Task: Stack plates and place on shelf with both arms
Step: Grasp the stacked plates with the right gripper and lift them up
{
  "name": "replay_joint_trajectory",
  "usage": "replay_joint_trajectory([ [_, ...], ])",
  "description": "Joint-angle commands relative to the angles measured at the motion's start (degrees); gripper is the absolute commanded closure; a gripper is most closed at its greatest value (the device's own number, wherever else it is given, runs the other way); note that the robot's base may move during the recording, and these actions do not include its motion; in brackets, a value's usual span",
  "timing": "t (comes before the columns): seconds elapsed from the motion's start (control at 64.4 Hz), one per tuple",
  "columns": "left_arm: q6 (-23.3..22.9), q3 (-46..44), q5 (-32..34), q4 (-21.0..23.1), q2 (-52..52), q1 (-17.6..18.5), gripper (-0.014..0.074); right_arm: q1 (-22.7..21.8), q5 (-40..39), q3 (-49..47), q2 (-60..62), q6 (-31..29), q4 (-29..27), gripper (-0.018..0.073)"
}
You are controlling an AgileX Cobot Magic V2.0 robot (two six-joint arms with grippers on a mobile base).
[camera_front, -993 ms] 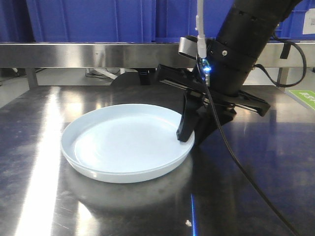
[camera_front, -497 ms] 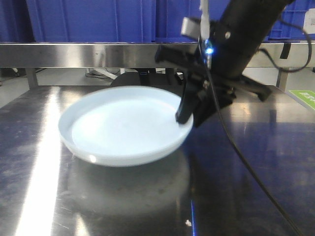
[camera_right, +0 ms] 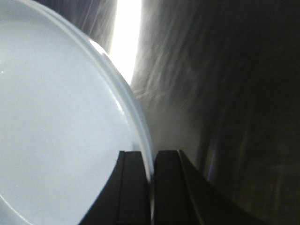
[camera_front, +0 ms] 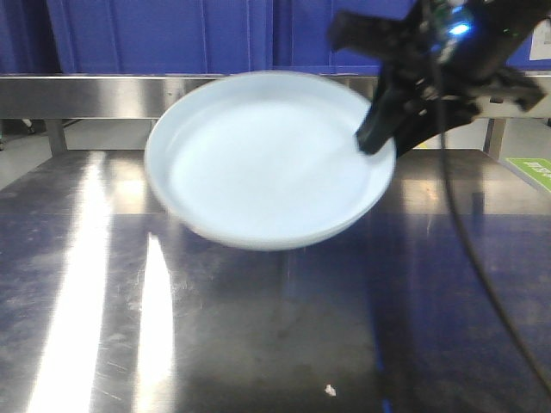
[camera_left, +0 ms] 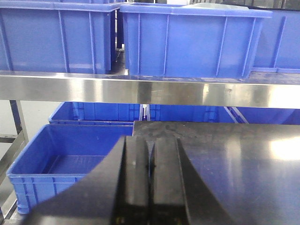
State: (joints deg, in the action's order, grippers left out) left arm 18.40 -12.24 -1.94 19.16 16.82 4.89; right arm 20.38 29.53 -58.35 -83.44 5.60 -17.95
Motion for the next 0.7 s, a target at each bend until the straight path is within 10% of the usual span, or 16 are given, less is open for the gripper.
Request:
replay_joint_trajectory([
  [0.0,-0.22,-2.15,4.44,0.1,0.35,0.0,0.0516,-3.32,-9.35,2.67,7.35,-0.68,0.69,0.0503],
  [0.683,-0.22,-2.15,4.44,0.1,0.35,0.0,0.0516,-7.74,-30.56,32.64,43.25,-4.67,9.01,0.0503],
])
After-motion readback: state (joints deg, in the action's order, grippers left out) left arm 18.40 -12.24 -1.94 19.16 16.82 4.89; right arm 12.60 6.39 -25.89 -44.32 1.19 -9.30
